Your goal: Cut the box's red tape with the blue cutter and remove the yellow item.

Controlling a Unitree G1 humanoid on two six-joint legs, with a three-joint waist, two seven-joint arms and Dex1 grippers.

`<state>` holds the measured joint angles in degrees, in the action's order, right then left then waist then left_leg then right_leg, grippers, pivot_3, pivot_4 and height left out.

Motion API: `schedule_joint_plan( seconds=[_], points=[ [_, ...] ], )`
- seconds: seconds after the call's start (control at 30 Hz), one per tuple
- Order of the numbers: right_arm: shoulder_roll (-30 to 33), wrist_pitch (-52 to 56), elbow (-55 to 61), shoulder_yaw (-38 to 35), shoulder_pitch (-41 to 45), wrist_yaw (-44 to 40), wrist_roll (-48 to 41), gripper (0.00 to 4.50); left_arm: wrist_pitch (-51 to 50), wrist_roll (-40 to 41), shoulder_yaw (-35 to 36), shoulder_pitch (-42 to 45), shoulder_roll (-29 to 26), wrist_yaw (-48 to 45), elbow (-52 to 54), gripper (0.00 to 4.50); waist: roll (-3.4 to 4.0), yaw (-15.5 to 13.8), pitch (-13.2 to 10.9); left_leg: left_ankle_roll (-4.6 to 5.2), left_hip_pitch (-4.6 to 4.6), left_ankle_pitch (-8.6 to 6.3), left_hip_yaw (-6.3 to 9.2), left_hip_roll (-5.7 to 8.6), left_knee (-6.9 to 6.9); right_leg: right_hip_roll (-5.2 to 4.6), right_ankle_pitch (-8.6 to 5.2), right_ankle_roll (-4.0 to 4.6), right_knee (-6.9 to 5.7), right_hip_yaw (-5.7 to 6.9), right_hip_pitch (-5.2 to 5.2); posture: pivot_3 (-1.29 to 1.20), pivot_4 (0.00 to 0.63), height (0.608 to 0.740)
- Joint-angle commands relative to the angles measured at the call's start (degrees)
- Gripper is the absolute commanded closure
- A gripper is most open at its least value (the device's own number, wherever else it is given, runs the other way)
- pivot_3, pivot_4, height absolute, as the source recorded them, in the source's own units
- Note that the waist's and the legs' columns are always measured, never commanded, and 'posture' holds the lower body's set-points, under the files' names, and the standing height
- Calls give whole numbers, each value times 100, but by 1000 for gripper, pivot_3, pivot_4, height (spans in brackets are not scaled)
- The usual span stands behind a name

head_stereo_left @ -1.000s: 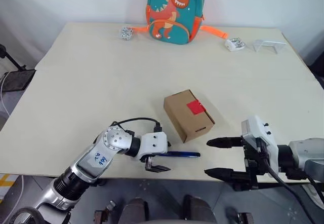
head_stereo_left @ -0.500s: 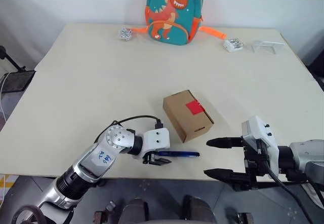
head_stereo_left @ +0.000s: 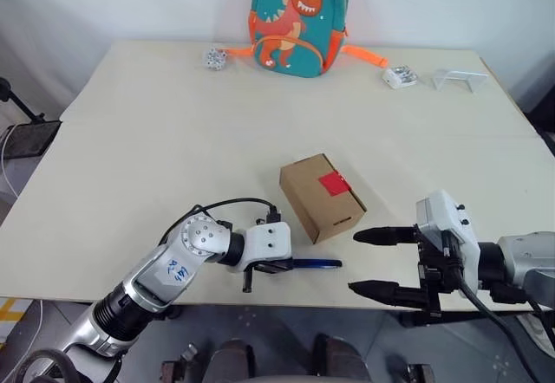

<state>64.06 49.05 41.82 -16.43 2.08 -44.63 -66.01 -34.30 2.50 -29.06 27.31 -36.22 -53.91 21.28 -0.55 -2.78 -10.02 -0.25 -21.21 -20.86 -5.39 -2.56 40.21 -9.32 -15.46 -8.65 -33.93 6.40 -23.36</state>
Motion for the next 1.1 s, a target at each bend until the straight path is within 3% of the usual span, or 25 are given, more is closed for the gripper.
schedule_joint_plan(
  seconds=[0.03,0.13,0.37,0.47,0.6,0.77,1.1],
  points=[
    [-42,42,-51,-135,97,-2,-144,0,523,-112,63,-57,-63,-72,-295,3942,0,-5,0,0,-1,0,0,0,0,0,0,0,0,0,0,0,150,740],
    [-15,225,-242,-258,226,134,-517,0,1264,108,398,-20,62,-116,-378,3942,-1,-3,-1,0,-3,0,-1,0,2,0,1,1,1,0,-1,0,150,740],
    [587,1231,-1051,-428,583,844,-2295,0,2776,273,802,97,324,-282,-598,3942,-1,-13,-1,0,-9,0,0,-1,-1,-1,1,2,3,6,-5,0,150,740],
    [1233,1515,-1767,-92,984,1534,-3735,0,3513,351,852,218,494,-399,-604,3942,1,-8,-3,0,-12,0,-7,-1,3,-2,2,1,4,4,-8,0,150,740],
    [1705,1613,-2243,808,1850,2528,-4550,0,4141,187,856,503,653,-439,-846,3942,0,9,-3,0,-11,0,-7,-8,7,-1,6,7,5,8,-8,0,150,740],
    [1412,1996,-2425,1924,2988,3071,-4699,0,4264,-6,767,766,834,-361,-965,3942,1,27,-3,0,-18,-1,-11,-8,8,-1,7,8,9,8,-15,0,150,740],
    [1017,2817,-3031,3064,4228,3303,-4699,0,4540,-170,637,905,899,-481,-1139,3942,1,-2,-2,1,-44,-1,-10,-9,18,-2,11,5,10,21,-32,0,150,740]
  ],
)
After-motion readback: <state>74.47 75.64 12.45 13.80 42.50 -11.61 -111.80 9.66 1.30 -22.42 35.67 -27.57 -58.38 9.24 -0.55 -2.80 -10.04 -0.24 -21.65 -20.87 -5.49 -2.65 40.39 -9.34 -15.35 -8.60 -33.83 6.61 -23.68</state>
